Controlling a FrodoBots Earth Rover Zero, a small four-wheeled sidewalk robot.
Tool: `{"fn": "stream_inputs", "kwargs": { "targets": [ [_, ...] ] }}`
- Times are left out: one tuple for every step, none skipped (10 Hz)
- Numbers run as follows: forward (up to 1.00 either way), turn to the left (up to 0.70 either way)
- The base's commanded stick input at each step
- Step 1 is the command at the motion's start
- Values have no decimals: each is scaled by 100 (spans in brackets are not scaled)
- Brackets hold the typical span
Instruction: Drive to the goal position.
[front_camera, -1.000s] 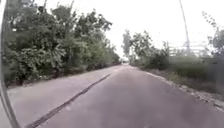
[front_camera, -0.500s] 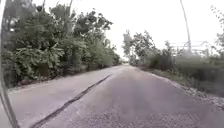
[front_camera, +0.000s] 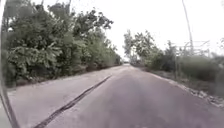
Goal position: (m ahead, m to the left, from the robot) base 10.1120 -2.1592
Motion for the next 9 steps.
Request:
{"fn": "stream_inputs", "kwargs": {
  "targets": [
    [70,0],
    [70,0],
    [70,0],
    [70,0],
    [70,0],
    [70,0],
    [70,0],
    [70,0],
    [70,0]
  ]
}}
